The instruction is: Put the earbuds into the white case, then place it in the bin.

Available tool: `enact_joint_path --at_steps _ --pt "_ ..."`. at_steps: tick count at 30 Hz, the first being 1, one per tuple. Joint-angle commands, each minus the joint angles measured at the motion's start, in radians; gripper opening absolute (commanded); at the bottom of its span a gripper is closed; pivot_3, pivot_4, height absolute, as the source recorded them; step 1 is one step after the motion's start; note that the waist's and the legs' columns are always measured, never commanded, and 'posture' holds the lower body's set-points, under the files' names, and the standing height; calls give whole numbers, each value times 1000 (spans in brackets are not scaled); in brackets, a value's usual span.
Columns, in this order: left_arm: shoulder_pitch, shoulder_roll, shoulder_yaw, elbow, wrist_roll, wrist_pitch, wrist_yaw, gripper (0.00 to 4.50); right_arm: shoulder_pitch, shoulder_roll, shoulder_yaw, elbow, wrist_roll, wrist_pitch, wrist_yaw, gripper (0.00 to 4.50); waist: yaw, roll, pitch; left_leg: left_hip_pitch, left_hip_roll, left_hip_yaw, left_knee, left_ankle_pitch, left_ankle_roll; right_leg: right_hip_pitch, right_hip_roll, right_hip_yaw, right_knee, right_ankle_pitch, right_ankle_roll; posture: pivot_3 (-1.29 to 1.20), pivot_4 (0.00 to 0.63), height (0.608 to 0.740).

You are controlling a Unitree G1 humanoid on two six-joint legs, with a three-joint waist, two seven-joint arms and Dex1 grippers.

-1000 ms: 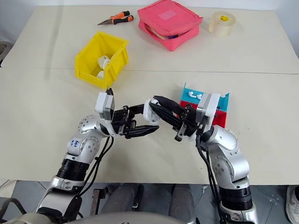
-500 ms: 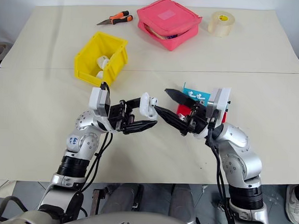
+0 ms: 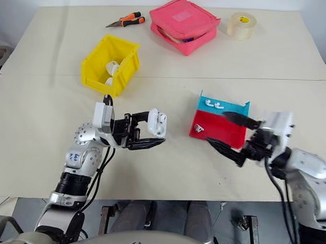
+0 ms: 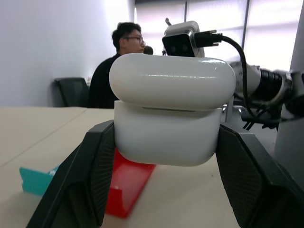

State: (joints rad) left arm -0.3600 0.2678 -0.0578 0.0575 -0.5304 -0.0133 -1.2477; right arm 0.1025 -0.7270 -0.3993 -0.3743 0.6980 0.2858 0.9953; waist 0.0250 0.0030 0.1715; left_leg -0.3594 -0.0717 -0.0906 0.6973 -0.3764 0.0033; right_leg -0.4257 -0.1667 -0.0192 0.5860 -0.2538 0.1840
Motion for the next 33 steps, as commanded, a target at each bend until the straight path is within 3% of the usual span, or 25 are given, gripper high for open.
enact_joint_path --at_steps 1,7,10,13,18,20,25,33 --pt "21 10 4 -44 -2 -25 1 2774 59 -33 -87 90 -75 -118 71 4453 0 0 0 0 0 3 0 0 0 0 0 0 0 0 0 0 150 740" --pt "20 -5 -6 -36 15 -52 32 2774 21 -74 -91 242 -150 -198 106 4453 -1 0 0 3 0 5 0 0 0 2 0 2 0 0 0 0 150 740" --pt "20 -14 -11 -35 22 -59 39 2774 -60 -134 -33 272 -186 -132 98 4453 -3 0 0 4 1 6 0 0 0 2 0 3 0 0 0 0 150 740" --pt "21 -20 -15 -29 29 -67 42 2774 -169 -218 59 287 -208 61 55 4453 -3 0 0 4 2 5 0 0 0 2 0 3 0 0 0 0 150 740" --pt "26 -30 -23 -22 34 -77 49 2774 -456 -249 227 375 -249 146 106 4453 -3 0 0 4 2 1 0 0 0 1 0 3 -1 0 1 0 150 740" --pt "25 -36 -29 -18 35 -81 51 2774 -587 -254 339 450 -330 177 130 4453 -1 0 0 3 2 1 0 0 0 1 0 3 -1 0 1 0 150 740" --pt "16 -51 -38 -7 39 -92 60 2774 -873 -197 589 690 -557 158 162 4453 -4 0 0 1 1 0 0 0 0 -1 0 2 -2 1 0 0 150 740" --pt "9 -68 -38 2 47 -113 79 2774 -1129 -59 721 1074 -767 -56 151 4453 -15 0 0 -1 1 1 0 0 0 -3 0 1 -2 1 0 0 150 740"
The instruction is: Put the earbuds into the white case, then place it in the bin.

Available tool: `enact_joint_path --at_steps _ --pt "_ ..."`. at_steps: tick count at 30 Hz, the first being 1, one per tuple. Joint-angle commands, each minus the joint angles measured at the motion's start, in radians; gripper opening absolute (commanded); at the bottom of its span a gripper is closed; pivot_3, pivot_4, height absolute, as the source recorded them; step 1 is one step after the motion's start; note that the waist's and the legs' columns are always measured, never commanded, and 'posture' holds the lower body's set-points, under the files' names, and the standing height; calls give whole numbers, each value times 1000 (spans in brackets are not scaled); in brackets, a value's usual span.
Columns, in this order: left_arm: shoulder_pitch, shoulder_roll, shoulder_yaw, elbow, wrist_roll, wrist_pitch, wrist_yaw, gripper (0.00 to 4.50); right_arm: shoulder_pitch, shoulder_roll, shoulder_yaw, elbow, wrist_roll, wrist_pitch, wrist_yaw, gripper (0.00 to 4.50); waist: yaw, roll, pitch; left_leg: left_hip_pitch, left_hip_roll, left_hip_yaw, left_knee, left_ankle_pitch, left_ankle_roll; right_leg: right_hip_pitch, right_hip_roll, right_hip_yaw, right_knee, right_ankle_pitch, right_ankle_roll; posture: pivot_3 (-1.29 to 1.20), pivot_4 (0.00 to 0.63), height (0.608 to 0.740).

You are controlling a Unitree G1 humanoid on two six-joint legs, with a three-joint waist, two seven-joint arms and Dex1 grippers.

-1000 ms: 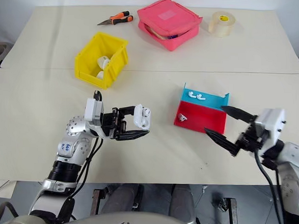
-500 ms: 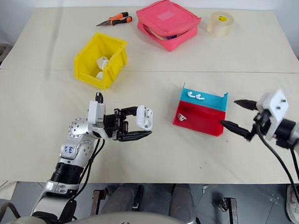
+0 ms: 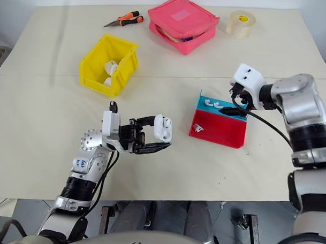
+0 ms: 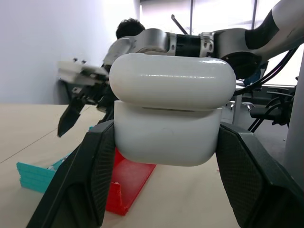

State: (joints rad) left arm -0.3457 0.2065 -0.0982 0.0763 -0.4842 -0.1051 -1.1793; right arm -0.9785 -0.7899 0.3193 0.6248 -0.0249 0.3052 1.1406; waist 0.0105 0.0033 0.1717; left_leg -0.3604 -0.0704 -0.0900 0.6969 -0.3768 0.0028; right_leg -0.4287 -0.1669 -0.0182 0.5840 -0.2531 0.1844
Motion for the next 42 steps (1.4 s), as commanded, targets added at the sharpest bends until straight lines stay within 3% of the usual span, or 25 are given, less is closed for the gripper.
enact_joint_path --at_steps 1,11,14,19,42 --pt "-4 -7 4 -17 1 -23 15 2774 -65 17 6 111 -57 -100 10 4453 -1 0 0 0 0 0 0 0 0 0 0 0 0 0 0 0 150 740" --pt "8 -10 1 -24 2 -35 37 2774 -135 110 31 283 -123 -221 121 4453 -19 0 0 0 0 -1 0 0 0 0 0 -1 1 0 0 0 150 740" --pt "6 -10 2 -23 1 -36 39 2774 -152 134 33 319 -141 -249 137 3843 -22 0 0 0 0 -2 0 0 -1 0 0 -1 1 0 0 0 150 740" --pt "11 -8 2 -33 1 -35 45 2774 -154 151 38 341 -162 -262 183 2217 -22 0 0 0 0 -3 1 0 -1 0 0 -1 1 0 0 0 150 740" --pt "27 -1 3 -39 2 -47 54 2774 -180 169 58 445 -266 -318 151 2217 -28 1 -1 2 0 -4 1 0 -1 1 0 -1 3 0 0 0 150 740"
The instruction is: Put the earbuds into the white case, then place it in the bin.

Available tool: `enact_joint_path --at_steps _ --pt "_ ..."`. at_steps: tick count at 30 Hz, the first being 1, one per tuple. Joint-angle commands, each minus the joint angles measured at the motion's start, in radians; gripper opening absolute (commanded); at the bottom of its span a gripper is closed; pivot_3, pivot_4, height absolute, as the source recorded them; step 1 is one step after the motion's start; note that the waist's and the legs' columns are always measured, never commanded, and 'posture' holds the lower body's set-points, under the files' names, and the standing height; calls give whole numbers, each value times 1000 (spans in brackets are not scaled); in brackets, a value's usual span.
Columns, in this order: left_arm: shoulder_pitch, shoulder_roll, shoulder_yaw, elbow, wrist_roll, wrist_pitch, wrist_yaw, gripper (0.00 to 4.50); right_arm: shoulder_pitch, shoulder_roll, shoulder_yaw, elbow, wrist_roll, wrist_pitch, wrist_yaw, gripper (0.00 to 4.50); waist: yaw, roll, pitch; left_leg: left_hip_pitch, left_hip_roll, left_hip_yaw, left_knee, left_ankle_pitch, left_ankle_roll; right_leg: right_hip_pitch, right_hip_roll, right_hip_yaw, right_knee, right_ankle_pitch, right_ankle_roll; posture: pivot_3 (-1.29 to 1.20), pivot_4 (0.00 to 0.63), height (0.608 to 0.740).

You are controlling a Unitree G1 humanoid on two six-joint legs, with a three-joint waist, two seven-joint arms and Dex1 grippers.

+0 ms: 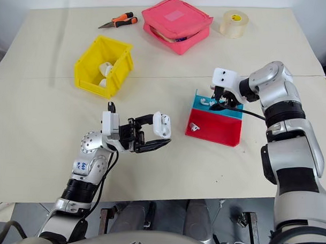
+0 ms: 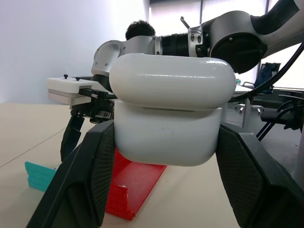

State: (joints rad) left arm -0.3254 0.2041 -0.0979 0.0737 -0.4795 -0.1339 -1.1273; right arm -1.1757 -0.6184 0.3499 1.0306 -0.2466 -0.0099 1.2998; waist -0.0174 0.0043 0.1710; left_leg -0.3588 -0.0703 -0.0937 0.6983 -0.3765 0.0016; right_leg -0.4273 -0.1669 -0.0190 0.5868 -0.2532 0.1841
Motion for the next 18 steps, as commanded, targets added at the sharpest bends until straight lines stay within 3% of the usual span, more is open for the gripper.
enact_joint_path --at_steps 1,4,11,18 --pt "7 2 2 -37 -3 -18 3 2774 17 -2 27 42 -47 -5 -10 2217 0 0 0 0 0 0 0 0 0 0 0 0 0 0 0 0 150 740" --pt "6 2 3 -37 -4 -18 3 2774 16 2 23 50 -48 -9 -14 2217 0 0 0 0 0 0 0 0 0 0 0 0 0 0 0 0 150 740" --pt "2 5 6 -36 -6 -15 4 2774 21 10 21 58 -49 -19 -20 512 -4 0 0 1 0 0 0 0 0 1 0 0 0 0 0 0 150 740" --pt "-2 9 8 -37 -8 -12 6 2774 23 10 21 60 -49 -24 -24 512 -8 0 0 1 0 0 0 0 0 1 0 0 1 0 0 0 150 740"
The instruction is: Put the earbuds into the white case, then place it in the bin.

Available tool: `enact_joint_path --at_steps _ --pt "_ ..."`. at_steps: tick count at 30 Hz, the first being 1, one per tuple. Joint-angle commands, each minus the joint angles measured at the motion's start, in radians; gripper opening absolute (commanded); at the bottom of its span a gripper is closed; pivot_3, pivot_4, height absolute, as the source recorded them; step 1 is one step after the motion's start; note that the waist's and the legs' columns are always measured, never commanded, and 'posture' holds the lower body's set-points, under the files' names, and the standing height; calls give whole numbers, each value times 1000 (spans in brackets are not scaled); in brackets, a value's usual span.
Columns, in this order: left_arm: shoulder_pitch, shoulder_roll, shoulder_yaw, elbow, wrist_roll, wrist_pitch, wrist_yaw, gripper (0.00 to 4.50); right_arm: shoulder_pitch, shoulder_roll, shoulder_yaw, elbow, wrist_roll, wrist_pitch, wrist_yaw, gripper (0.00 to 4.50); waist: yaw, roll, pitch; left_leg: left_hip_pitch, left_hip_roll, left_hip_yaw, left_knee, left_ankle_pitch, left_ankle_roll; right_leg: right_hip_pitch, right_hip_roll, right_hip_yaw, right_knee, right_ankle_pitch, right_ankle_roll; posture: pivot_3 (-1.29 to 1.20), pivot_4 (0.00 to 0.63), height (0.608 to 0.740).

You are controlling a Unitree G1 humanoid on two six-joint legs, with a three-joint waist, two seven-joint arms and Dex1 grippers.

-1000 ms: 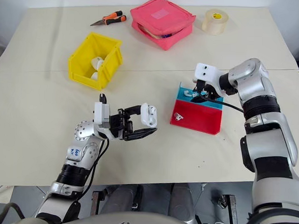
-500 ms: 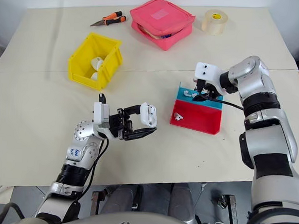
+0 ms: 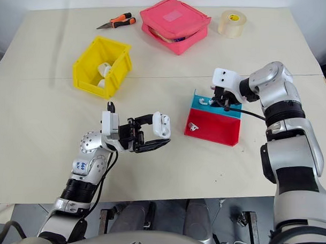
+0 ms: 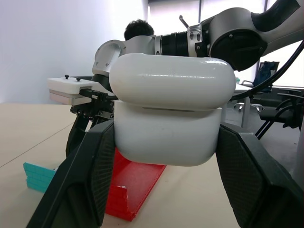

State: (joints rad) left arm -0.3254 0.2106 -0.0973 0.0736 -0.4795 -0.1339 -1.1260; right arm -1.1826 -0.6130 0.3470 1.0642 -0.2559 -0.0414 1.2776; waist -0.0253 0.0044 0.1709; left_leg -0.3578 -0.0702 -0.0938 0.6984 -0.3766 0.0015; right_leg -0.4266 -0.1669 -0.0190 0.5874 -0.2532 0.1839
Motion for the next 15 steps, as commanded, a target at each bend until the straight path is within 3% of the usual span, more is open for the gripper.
enact_joint_path --at_steps 1,7,11,15 --pt "-2 2 7 -38 -8 -12 5 2774 31 4 23 24 -39 7 -2 512 0 0 0 0 0 0 0 0 0 0 0 0 0 0 0 0 150 740" --pt "-2 0 3 -46 -8 -9 8 2774 42 -46 -65 -85 45 34 20 512 1 0 0 0 0 0 0 0 0 0 0 0 0 0 0 0 150 740" --pt "-13 -1 4 -40 -15 -1 5 2774 127 -132 -190 -317 178 132 89 512 5 1 1 -3 -1 0 0 0 0 -2 0 0 -1 0 0 0 150 740" --pt "-45 -15 2 -17 -23 18 6 2774 325 -170 -392 -645 409 317 85 512 11 1 1 -4 0 -1 -1 0 0 -4 0 -1 -1 0 0 0 150 740"
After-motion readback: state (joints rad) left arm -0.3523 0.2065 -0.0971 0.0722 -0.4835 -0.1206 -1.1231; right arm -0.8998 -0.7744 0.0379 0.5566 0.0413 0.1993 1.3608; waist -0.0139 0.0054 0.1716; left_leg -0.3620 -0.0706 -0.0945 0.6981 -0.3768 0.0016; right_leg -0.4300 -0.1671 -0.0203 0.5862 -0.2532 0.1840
